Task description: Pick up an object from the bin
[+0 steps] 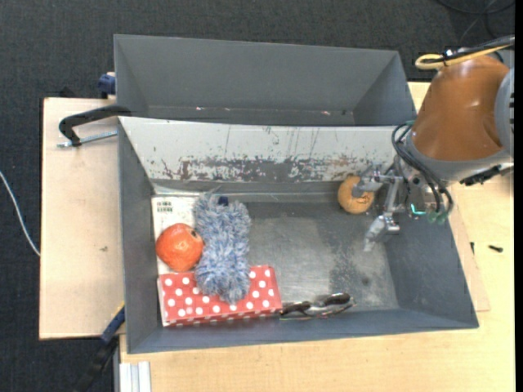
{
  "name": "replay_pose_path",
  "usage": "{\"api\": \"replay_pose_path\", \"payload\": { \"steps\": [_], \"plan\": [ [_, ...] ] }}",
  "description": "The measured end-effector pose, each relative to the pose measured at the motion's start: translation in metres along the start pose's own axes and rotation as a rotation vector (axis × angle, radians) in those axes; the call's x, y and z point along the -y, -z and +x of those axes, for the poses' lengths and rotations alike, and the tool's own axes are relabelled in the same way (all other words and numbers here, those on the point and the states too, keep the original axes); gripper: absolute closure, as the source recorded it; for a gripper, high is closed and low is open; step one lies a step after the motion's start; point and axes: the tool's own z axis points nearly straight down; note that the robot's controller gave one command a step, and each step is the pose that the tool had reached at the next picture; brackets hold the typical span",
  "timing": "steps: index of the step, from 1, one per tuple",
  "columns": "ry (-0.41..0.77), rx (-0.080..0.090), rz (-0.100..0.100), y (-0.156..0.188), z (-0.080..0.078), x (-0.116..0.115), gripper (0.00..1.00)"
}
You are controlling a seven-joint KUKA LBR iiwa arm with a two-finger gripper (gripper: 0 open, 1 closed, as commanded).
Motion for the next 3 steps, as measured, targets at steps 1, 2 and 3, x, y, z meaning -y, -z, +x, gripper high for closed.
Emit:
{"api": "replay_pose_path", "payload": {
  "steps": [1,2,3],
  "plan": [
    [0.076,-0.001,-0.001,0.036,-0.005,-0.007,0.00],
    [0.016,0.009,0.001,0.036,-0.026,-0.042,0.00],
    [-0.049,0.003,-0.003,0.028,-0.033,-0.070,0.00]
  ]
}}
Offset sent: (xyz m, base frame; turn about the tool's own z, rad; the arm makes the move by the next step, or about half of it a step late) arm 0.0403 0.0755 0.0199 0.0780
